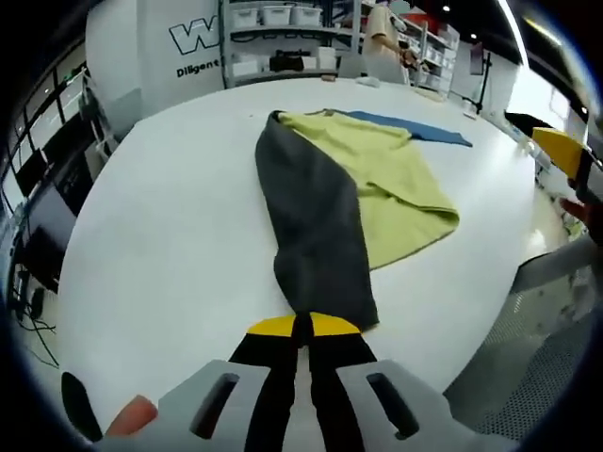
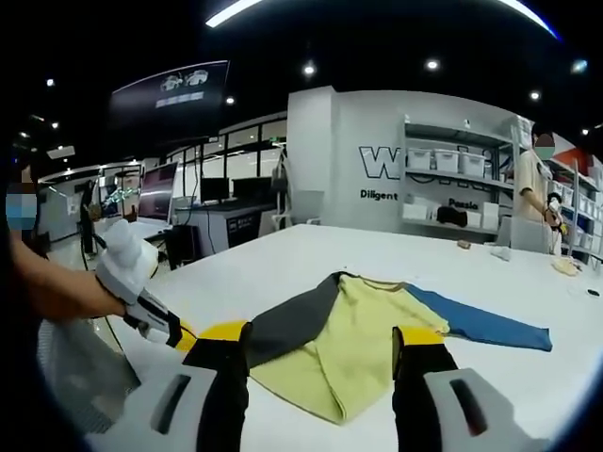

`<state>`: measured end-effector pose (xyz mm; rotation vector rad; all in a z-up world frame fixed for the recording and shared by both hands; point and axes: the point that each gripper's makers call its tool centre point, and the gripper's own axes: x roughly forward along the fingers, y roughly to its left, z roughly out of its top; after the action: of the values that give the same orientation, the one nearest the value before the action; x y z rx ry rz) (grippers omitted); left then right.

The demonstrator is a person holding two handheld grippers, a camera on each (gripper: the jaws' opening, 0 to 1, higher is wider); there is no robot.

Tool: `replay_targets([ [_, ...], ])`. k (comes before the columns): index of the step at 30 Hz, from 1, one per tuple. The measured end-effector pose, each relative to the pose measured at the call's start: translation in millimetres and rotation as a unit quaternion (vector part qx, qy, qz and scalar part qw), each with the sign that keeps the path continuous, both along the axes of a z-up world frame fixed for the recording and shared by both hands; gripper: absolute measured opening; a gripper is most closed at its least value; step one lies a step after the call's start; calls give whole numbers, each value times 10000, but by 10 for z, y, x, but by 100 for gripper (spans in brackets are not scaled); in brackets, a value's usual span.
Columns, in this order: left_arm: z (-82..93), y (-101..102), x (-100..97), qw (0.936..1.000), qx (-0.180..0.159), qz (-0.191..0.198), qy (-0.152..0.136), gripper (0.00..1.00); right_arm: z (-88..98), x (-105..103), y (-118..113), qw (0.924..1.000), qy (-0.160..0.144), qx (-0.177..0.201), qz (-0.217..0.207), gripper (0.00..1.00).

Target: Fold the garment on the visible template until the final outline fits inside the template.

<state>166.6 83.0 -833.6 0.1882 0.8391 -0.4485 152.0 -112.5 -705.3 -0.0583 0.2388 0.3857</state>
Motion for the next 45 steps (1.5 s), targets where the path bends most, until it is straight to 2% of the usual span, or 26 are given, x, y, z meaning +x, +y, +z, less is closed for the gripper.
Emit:
replay_targets([
  [8,240,158,158,9990,166,72,-415,0,-5,-1,1,10000,1,-31,2,62],
  [15,387,364,294,9975,186,304,-614,0,-10,6,-27,10000,2,-38,-57,64],
  [24,558,573,490,9948,187,564,-823,0,-23,32,-92,9997,4,-100,-236,79],
  [27,610,643,561,9938,222,624,-898,0,-69,38,-114,9994,102,-130,-300,84],
  [30,679,717,643,9926,272,674,-975,0,-226,24,-161,9976,484,-280,-401,85],
  [32,724,756,698,9916,309,702,-1043,0,-269,33,-160,9973,573,-232,-392,86],
  [45,949,945,976,9862,409,858,-1356,0,-370,26,-244,9950,815,-231,-530,85],
])
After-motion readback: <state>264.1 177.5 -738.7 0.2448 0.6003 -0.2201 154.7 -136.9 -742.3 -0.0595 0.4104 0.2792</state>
